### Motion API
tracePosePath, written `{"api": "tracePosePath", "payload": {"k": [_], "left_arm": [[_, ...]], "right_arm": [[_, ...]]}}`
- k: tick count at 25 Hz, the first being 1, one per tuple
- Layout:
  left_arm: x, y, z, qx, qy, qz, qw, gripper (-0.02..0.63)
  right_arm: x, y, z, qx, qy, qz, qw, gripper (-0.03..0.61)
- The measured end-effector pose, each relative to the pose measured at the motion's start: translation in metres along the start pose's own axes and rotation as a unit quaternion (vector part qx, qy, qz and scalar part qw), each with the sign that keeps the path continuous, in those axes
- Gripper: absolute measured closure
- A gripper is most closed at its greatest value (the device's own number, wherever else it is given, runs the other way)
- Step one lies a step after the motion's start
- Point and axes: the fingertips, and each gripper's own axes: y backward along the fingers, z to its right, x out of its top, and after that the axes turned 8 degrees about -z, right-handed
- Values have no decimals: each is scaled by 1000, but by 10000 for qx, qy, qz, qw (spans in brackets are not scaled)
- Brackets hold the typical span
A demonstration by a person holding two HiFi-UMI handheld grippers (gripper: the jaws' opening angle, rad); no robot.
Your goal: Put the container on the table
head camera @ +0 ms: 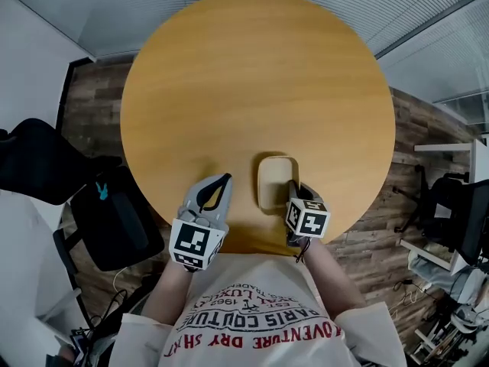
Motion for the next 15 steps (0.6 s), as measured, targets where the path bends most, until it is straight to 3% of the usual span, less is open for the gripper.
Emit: {"api": "tracePosePath", "payload": {"k": [12, 15], "left_arm": [[-2, -8, -10, 220, -37, -166, 9996, 615], [0, -6, -6, 260, -24, -174, 9995, 615]], "right_arm": [[4, -8, 5, -21, 22, -248, 9997, 564], [6, -5, 4, 102, -104, -313, 9994, 479]]}}
